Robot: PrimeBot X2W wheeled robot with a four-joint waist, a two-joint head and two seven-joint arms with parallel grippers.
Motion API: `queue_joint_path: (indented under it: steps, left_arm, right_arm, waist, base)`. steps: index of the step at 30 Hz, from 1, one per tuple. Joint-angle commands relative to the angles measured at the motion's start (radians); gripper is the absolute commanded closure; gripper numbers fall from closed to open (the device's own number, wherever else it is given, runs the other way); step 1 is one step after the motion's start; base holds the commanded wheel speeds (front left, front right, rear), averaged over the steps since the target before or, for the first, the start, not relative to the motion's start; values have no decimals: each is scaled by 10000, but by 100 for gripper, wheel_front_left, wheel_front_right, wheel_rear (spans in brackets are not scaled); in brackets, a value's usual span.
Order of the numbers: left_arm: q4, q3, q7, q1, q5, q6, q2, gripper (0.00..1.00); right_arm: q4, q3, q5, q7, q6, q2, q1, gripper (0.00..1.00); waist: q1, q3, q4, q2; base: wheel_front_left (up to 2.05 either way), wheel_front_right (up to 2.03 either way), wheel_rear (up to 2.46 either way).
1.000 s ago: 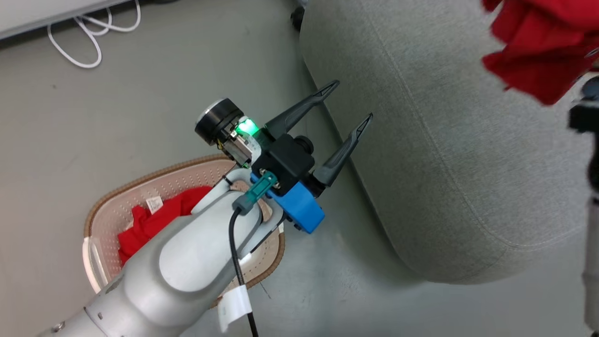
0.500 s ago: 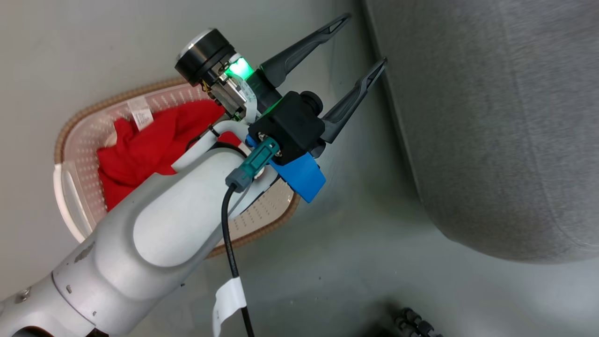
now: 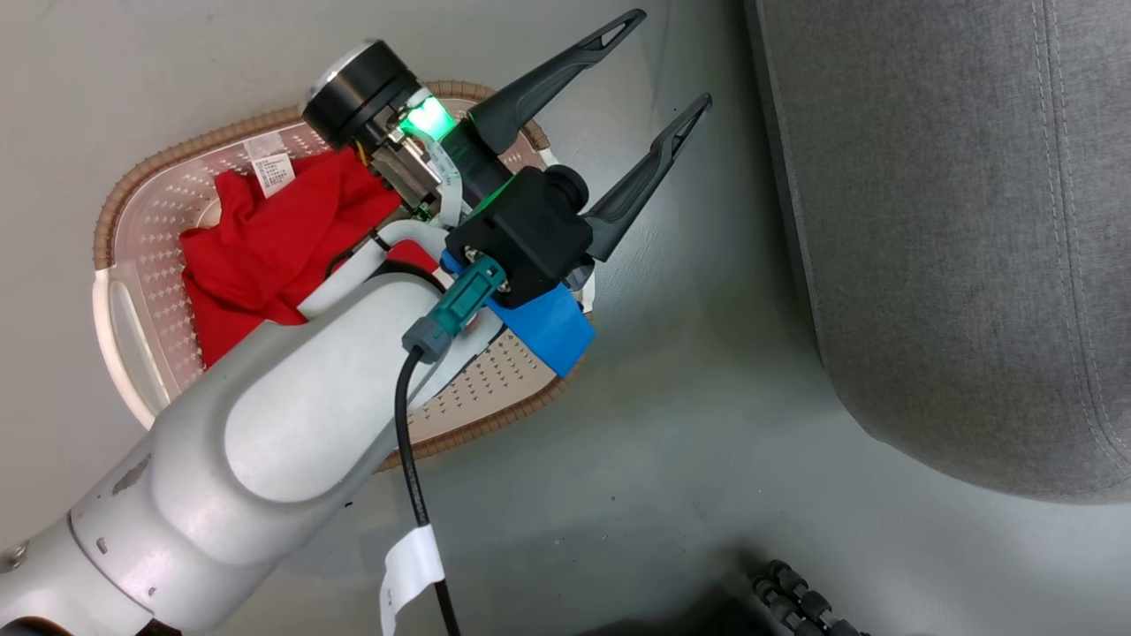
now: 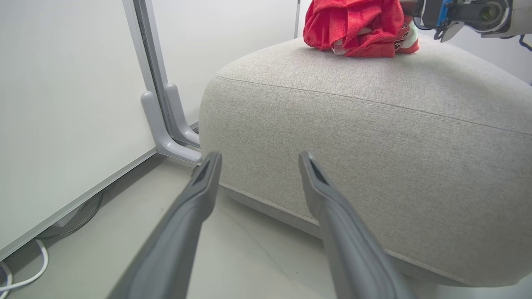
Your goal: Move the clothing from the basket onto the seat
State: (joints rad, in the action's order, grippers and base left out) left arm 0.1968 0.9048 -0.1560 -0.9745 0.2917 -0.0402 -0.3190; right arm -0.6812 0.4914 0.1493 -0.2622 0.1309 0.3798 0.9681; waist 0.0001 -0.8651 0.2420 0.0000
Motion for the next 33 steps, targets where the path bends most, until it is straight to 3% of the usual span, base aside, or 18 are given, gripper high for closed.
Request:
queue_joint_path:
  steps: [1, 2, 4, 10, 19, 28, 33]
  left_arm:
    - [-35, -48, -44, 30, 57, 44, -55, 0]
    - [-13, -52, -67, 50, 66, 51, -80, 0]
    - [22, -69, -155, 78, 84, 110, -71, 0]
    - [387, -119, -626, 458, 347, 246, 257, 0]
    - [1135, -796, -1087, 1694, 975, 574, 568, 0]
    - [511, -2908, -1098, 3630, 905, 896, 717, 0]
    - [293, -4198, -1095, 4887, 640, 792, 789, 0]
  right_arm:
    - [-87, -32, 10, -42, -1, -24, -72, 100]
    - [-163, -105, 27, -42, -3, -56, -94, 82]
    - [-82, -129, 66, -42, -3, -20, -177, 0]
    - [694, -385, -8, -42, -3, -118, -1437, 0]
    - [3090, -891, -214, -42, -3, -835, -4303, 0]
    - [5119, -2453, -9, -41, -3, -1338, -6325, 0]
    - [5997, -3211, 92, -41, -3, -1748, -7238, 0]
  waist:
    - [-1, 41, 2, 0]
    - [-1, 92, 6, 0]
    - [-1, 219, 0, 0]
    - [-1, 1173, -178, 0]
    - [-1, 3363, -487, 0]
    - [-1, 5293, -1099, 0]
    - [-1, 6110, -1538, 0]
  base:
    - [0, 0, 0]
    - [0, 0, 0]
    - [0, 0, 0]
    - [0, 0, 0]
    - [0, 0, 0]
    - [0, 0, 0]
    - [0, 0, 0]
